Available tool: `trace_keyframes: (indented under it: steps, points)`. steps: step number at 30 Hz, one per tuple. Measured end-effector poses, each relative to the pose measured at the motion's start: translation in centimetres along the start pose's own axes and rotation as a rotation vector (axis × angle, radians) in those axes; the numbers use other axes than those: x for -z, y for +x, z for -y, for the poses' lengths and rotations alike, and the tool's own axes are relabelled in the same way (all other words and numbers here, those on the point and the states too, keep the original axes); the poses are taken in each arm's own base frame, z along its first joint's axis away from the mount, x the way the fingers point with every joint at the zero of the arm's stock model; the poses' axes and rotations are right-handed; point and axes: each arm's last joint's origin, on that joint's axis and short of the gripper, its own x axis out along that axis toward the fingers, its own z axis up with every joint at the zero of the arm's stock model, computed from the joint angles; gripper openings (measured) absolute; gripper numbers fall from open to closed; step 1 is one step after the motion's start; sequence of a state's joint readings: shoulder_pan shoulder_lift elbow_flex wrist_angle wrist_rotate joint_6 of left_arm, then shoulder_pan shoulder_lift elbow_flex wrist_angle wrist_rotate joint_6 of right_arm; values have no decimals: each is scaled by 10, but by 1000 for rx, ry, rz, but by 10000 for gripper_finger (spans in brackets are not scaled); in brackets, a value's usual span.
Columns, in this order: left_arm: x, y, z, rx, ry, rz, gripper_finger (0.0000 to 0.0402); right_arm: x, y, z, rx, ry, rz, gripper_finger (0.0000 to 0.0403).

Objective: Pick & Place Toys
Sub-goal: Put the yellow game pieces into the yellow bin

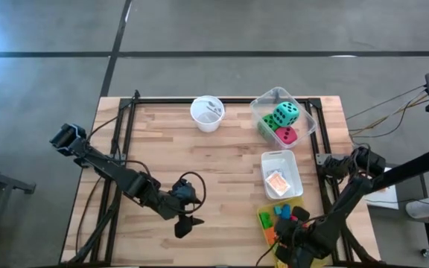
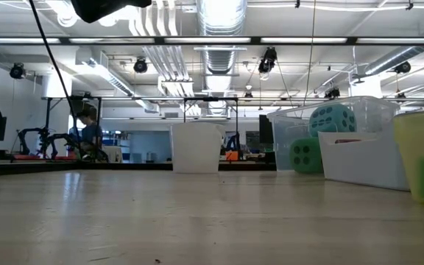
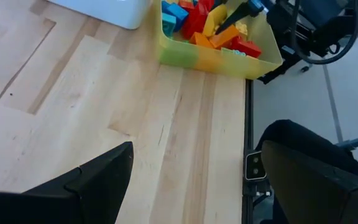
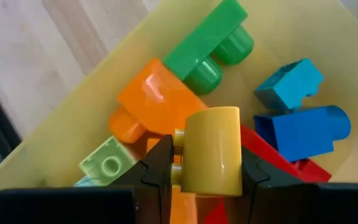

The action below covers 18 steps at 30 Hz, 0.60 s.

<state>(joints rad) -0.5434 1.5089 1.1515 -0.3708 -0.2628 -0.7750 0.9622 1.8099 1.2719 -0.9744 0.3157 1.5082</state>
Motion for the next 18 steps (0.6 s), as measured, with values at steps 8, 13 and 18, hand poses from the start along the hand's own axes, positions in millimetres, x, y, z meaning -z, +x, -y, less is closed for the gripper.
trace_keyframes:
  steps: [8, 13, 18]
  points:
    - [0, 0, 0, -8, 1, 7, 358, -1, 10, 6, 28, 4, -12, 85]
    - [0, 0, 0, -8, 17, 7, 359, 0, 11, 7, 28, 4, -15, 85]
    - [0, 0, 0, -9, 19, 7, 359, 0, 11, 6, 26, 6, -14, 85]
